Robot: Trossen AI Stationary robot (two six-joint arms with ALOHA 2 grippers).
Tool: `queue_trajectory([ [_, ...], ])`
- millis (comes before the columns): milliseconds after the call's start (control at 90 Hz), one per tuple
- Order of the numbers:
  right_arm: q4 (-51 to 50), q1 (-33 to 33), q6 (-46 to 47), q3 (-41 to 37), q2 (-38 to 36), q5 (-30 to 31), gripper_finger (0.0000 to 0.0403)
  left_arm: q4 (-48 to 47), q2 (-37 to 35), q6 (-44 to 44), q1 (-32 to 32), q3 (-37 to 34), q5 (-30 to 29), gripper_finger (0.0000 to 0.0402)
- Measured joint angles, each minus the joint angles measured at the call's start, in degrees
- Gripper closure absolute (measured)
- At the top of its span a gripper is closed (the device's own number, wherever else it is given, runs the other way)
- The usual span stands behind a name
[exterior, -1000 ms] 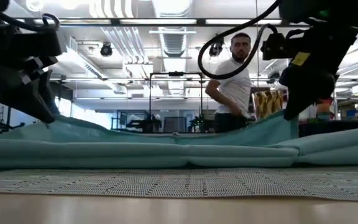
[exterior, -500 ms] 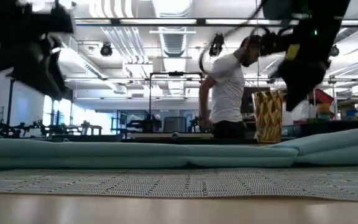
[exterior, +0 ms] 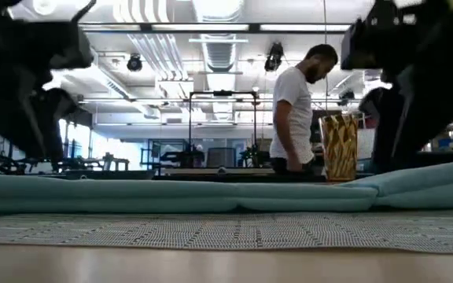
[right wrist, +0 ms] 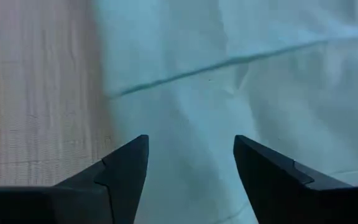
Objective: Set table place
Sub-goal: Fold the light blue table napkin
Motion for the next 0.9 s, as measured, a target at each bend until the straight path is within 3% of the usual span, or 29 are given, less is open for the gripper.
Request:
queue_trajectory([
  [378,-8.6,2.6,8.2,-1.0,0.4,-3.7,0.0213,-4.0,-0.1,-8.5,-0.1,-5.7,0.0,0.0261],
  [611,-8.6,3.2,8.8,0.1,-0.8,-3.6,0.0222,-7.5,-3.6,-6.3,0.0,-1.2,-0.3,0.0279],
  [700,-8.5,3.2,7.3,1.4,-1.1,-2.7,0.0222,-11.5,-5.6,-3.9,0.0,2.1,-4.6,0.0284],
  [822,-8.0,3.1,5.3,2.1,-1.1,1.3,0.0222,-15.9,-8.0,-5.3,1.4,4.9,-15.4,0.0283],
  [900,-7.1,3.0,4.9,2.0,-1.0,3.8,0.0224,-18.1,-9.3,-7.1,5.5,4.7,-15.4,0.0274],
])
